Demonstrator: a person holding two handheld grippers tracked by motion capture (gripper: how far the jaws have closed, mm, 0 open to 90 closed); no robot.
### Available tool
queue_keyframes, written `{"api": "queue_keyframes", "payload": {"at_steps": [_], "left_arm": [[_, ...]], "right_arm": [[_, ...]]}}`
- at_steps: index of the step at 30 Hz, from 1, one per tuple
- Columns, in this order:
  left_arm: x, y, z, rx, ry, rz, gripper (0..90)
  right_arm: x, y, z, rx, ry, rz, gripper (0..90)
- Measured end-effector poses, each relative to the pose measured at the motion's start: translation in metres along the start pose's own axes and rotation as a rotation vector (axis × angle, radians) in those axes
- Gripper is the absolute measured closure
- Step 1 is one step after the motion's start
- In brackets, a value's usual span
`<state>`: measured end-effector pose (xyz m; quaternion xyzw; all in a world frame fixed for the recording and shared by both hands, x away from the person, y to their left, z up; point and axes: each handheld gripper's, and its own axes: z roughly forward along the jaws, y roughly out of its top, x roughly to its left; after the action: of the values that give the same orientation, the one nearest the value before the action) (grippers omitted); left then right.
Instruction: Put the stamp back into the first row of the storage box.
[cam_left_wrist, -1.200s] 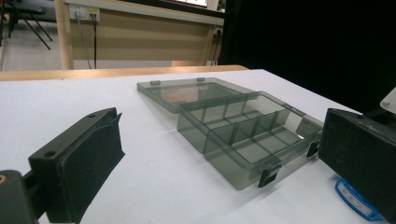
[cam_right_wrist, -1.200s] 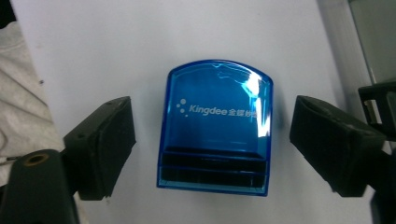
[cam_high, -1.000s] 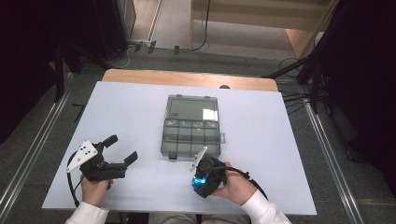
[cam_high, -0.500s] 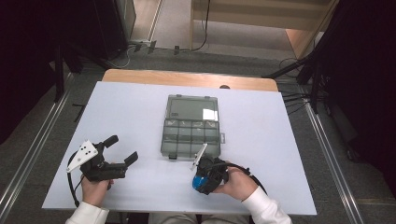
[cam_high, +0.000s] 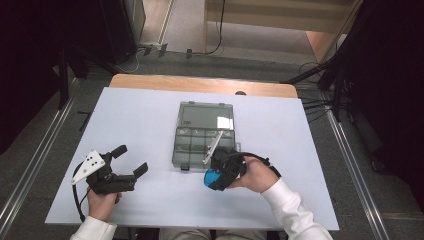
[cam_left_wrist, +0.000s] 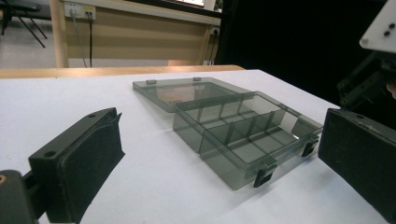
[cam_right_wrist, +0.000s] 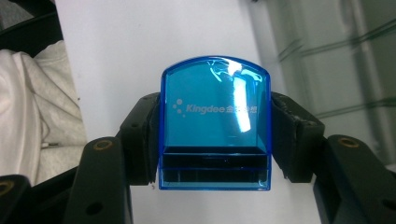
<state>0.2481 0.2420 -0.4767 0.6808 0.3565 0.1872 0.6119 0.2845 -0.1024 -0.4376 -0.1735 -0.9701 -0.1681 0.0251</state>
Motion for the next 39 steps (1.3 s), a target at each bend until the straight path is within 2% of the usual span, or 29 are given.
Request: {"api": "queue_keyframes", "payload": {"at_steps": [4,8,9,12,15,17,19,20,27,28,31,34,36,39], "left_arm": [[0.0,0.0,0.0,0.007,-0.002,-0.001,0.0],[0.0,0.0,0.0,0.007,-0.004,-0.003,0.0],[0.0,0.0,0.001,0.009,-0.005,-0.002,0.0],[0.0,0.0,0.001,0.009,-0.009,-0.002,0.0],[0.001,0.0,0.001,0.008,-0.01,-0.002,0.0],[0.001,0.0,0.001,0.006,-0.009,-0.006,0.0],[0.001,0.0,0.001,0.006,-0.01,-0.006,0.0],[0.001,0.0,0.001,0.005,-0.01,-0.005,0.0],[0.001,0.0,0.0,0.002,-0.012,-0.006,0.0],[0.001,0.0,0.0,0.003,-0.012,-0.006,0.0],[0.001,-0.001,0.0,0.003,-0.014,-0.006,0.0],[0.001,-0.001,0.0,0.001,-0.014,-0.008,0.0],[0.001,-0.001,0.0,0.003,-0.014,-0.008,0.0],[0.001,-0.001,0.001,0.004,-0.016,-0.006,0.0]], "right_arm": [[-0.009,0.008,-0.009,0.019,-0.041,-0.02,42.9],[-0.017,0.017,-0.019,0.014,-0.071,-0.045,42.9],[-0.019,0.019,-0.021,0.014,-0.071,-0.062,42.9],[-0.025,0.024,-0.024,0.02,-0.064,-0.068,42.9],[-0.029,0.028,-0.025,0.044,-0.082,-0.073,42.9],[-0.036,0.032,-0.027,0.059,-0.089,-0.068,42.9],[-0.042,0.034,-0.029,0.057,-0.11,-0.071,42.9],[-0.045,0.036,-0.03,0.052,-0.104,-0.071,42.9],[-0.063,0.049,-0.038,0.073,-0.134,-0.121,42.9],[-0.064,0.051,-0.038,0.082,-0.132,-0.114,42.9],[-0.071,0.055,-0.036,0.089,-0.14,-0.14,42.9],[-0.076,0.057,-0.034,0.087,-0.139,-0.128,42.9],[-0.079,0.057,-0.033,0.087,-0.145,-0.139,42.9],[-0.088,0.058,-0.025,0.093,-0.146,-0.142,42.9]]}}
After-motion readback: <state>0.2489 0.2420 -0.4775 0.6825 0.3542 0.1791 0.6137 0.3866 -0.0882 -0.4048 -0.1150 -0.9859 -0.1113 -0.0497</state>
